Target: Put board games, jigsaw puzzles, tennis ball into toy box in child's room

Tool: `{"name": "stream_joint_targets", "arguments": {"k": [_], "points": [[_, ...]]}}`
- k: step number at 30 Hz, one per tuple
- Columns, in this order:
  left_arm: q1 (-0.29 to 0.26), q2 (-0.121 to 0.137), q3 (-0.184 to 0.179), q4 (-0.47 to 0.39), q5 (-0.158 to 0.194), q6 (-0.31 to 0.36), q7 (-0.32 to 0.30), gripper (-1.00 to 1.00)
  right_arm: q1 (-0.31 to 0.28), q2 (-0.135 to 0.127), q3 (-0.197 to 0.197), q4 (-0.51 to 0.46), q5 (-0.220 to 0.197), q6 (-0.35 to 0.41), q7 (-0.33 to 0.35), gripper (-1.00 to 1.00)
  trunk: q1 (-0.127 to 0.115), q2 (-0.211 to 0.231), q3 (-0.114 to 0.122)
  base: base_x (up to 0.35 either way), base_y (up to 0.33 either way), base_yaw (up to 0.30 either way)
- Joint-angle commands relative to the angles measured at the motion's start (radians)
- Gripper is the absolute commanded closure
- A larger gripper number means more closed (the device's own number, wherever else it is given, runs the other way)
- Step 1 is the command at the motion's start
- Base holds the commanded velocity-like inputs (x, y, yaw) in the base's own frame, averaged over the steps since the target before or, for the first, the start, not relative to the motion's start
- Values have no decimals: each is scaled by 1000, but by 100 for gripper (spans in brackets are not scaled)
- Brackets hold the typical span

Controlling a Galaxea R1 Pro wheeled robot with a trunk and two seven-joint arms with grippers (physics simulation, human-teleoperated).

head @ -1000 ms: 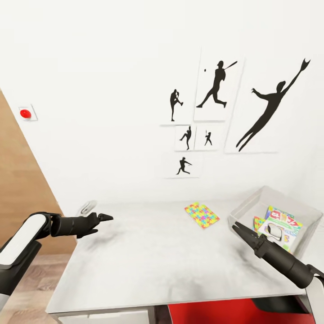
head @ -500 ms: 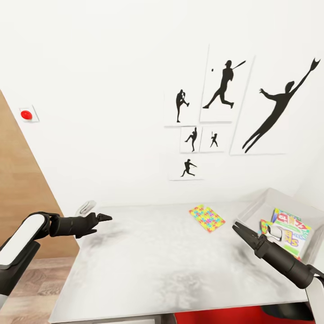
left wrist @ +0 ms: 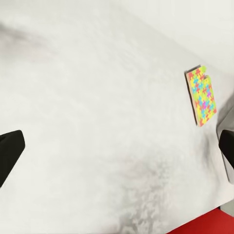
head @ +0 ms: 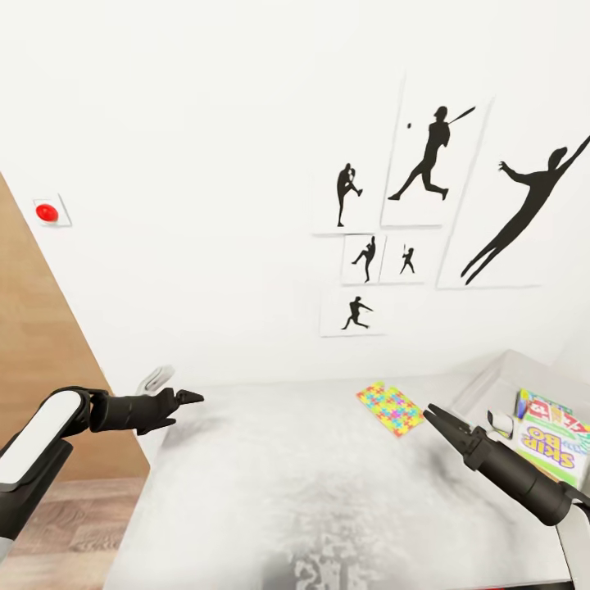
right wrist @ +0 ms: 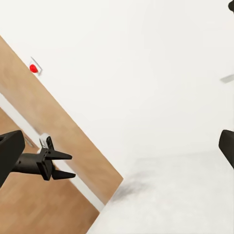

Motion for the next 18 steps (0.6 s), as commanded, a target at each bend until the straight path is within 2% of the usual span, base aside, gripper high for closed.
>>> {"name": "stream_joint_targets", "arguments": {"k": [1, 8, 18], "points": [[-1, 1, -1, -1, 10, 0, 10, -100, -1, 0, 0, 0, -4, 7, 1, -100, 1, -2, -2, 75, 41, 0], [0, 1, -1, -1, 10, 0, 10, -100, -1, 0, -2, 0, -4, 7, 1, -100, 1, -2, -2, 105, 36, 0], [0, 1, -1, -1, 10, 0, 10, -100, -1, 1, -5, 0, -4, 6, -1, -100, 1, -2, -2, 16, 4, 0]]}}
